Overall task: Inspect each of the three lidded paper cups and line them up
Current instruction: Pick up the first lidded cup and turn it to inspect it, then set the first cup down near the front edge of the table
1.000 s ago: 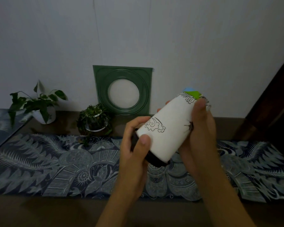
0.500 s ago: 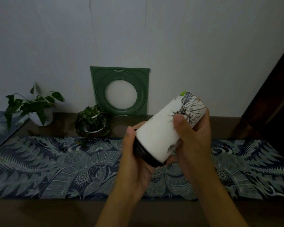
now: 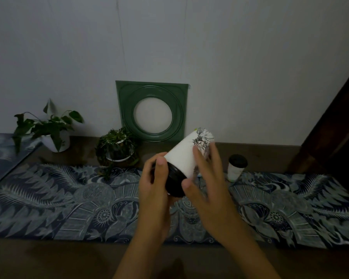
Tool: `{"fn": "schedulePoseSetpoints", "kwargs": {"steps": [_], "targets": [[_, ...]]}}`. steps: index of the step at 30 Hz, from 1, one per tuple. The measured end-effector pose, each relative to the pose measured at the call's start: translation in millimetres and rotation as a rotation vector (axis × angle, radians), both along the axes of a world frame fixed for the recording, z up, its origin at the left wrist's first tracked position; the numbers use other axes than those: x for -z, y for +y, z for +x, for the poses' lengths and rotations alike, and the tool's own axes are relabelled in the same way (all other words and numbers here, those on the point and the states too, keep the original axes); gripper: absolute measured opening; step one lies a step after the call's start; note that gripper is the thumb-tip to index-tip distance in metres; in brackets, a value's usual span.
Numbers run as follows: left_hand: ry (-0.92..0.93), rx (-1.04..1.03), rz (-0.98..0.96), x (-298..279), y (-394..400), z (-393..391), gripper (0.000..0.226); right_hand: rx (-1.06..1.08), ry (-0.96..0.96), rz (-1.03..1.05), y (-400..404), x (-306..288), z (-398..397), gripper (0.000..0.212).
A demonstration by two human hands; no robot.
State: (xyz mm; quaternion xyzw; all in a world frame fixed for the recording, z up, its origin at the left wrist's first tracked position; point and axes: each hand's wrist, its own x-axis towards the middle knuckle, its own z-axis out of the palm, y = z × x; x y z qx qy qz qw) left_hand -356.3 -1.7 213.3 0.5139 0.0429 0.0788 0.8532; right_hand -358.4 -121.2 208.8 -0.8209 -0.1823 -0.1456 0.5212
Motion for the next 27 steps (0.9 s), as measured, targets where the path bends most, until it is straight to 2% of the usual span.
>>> {"fn": "schedulePoseSetpoints", "kwargs": {"steps": [5,8,14,17,20,22,24,25,27], "targets": [[-0.006,0.056,0.109,16,8,1,0.042,0.047,0.119,0.119,-8,14,5,0.073],[0.001,0.048,0.159,27,14,2,0.037,0.066,0.177,0.2,-13,21,7,0.057],[0.064,0.085,0.182,56,19,3,0.03,0.083,0.288,0.305,-19,43,13,0.043],[0.103,0.081,0.192,69,20,2,0.025,0.008,0.442,0.369,-21,58,15,0.037],[0.148,0.081,0.241,84,23,1,0.035,-0.026,0.58,0.41,-23,77,16,0.021],[0.193,0.097,0.273,95,24,0,0.036,-0.009,0.648,0.407,-25,90,15,0.029],[0.245,0.122,0.258,106,25,-2,0.029,0.011,0.69,0.387,-27,103,15,0.051],[0.266,0.131,0.246,113,25,-2,0.025,0.014,0.712,0.376,-27,109,15,0.056],[0.301,0.125,0.215,127,25,-3,0.02,0.006,0.741,0.362,-24,118,15,0.047]]}}
